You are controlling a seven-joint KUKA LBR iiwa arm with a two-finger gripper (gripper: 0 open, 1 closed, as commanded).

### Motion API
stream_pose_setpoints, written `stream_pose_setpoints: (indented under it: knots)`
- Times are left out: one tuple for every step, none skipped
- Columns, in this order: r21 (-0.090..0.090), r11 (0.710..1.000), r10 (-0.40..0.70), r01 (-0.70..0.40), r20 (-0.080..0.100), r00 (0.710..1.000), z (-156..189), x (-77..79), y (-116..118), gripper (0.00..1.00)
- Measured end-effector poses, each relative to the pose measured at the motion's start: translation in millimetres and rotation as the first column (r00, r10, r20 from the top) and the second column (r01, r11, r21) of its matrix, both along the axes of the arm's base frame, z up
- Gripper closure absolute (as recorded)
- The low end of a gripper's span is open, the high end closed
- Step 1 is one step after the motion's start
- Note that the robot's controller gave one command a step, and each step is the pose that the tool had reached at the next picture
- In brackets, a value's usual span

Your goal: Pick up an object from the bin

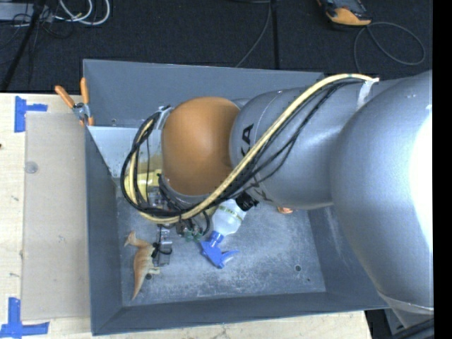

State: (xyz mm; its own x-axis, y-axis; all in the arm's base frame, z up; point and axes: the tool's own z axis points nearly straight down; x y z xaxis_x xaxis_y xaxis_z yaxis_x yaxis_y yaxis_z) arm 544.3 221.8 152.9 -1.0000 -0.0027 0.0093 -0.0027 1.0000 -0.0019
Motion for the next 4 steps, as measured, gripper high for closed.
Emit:
stream_pose_setpoints:
  knots:
    - [0.002, 1.000, -0.004, 0.004, 0.007, 1.000, 4.7, 2.1, -1.0, 0.00]
    - [-0.003, 1.000, -0.002, 0.002, -0.005, 1.000, 39.0, -0.3, 1.0, 0.00]
    - [0.000, 1.000, -0.002, 0.002, 0.001, 1.000, 54.3, 1.5, 2.7, 0.00]
    - [0.001, 0.993, 0.120, -0.120, 0.000, 0.993, 34.2, 4.4, -15.4, 0.00]
